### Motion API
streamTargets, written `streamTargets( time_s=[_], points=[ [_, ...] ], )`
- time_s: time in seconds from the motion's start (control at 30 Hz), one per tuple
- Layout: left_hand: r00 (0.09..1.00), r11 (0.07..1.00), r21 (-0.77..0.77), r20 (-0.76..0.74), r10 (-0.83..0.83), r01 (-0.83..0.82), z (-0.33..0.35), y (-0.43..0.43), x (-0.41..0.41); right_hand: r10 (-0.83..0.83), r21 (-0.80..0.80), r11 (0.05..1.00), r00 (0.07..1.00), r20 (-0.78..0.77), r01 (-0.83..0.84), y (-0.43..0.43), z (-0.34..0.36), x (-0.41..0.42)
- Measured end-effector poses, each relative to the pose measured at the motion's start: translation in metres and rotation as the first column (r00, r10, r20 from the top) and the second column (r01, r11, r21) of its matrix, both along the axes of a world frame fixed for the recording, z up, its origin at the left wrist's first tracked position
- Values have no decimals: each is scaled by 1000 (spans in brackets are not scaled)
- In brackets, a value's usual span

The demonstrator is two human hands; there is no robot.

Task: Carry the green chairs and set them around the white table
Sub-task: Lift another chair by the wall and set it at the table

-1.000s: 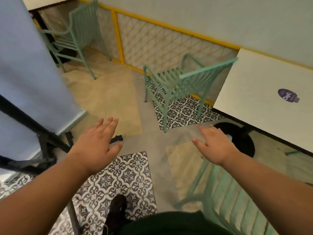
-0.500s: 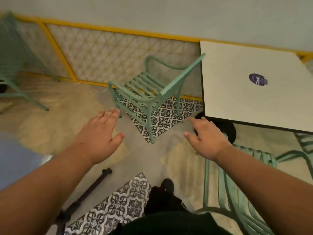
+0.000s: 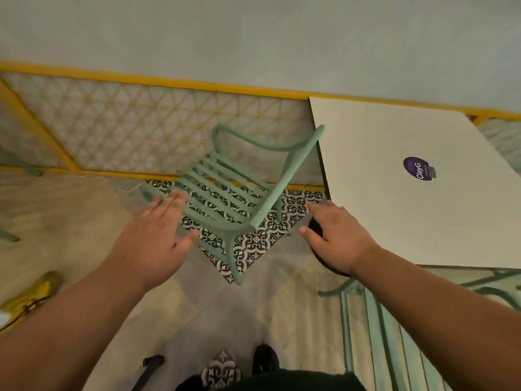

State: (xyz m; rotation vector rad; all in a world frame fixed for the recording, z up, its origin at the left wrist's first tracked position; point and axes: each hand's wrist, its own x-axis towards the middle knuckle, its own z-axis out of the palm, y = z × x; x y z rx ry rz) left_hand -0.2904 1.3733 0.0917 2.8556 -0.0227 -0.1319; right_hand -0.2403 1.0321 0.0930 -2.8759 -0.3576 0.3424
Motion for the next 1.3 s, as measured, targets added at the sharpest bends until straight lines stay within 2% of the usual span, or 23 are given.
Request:
streamTargets(
  time_s=[0.3, 0.43, 0.57, 0.67, 0.87, 1.03, 1.13, 1.2, 1.3],
  points=[
    [993, 993, -1, -43, -114, 114, -55, 59, 89, -117, 78, 990, 993, -33, 119, 69, -31, 45],
    [993, 996, 1, -75, -88, 89, -86, 64, 116, -134, 182, 974, 991, -19, 135, 94, -47, 83],
    [994, 998, -29, -94, -57, 55, -122, 53, 151, -83, 204, 976, 997, -2, 82, 104, -61, 133],
    [993, 998, -61, -115, -35, 28, -156, 37, 175, -26, 143, 989, 1000, 18, 23, 95, -71, 168],
    [967, 993, -84, -233, -104, 87, -228, 8, 193, 143, -82, 985, 984, -107, -152, 59, -124, 207],
    [932, 925, -379, -336, -139, 2, -273, -8, 193, 181, -177, 969, 983, 33, -172, 65, -147, 210],
    [922, 951, -308, -357, -149, 34, -291, -17, 200, 224, -167, 966, 958, 178, -195, 59, -154, 217],
    [941, 965, -261, -327, -89, 1, -308, -18, 207, 228, -97, 973, 931, 284, -208, 59, -167, 222],
    [955, 956, -289, -295, -37, -52, -317, -20, 211, 205, -22, 977, 896, 394, -214, 58, -175, 223]
  ],
)
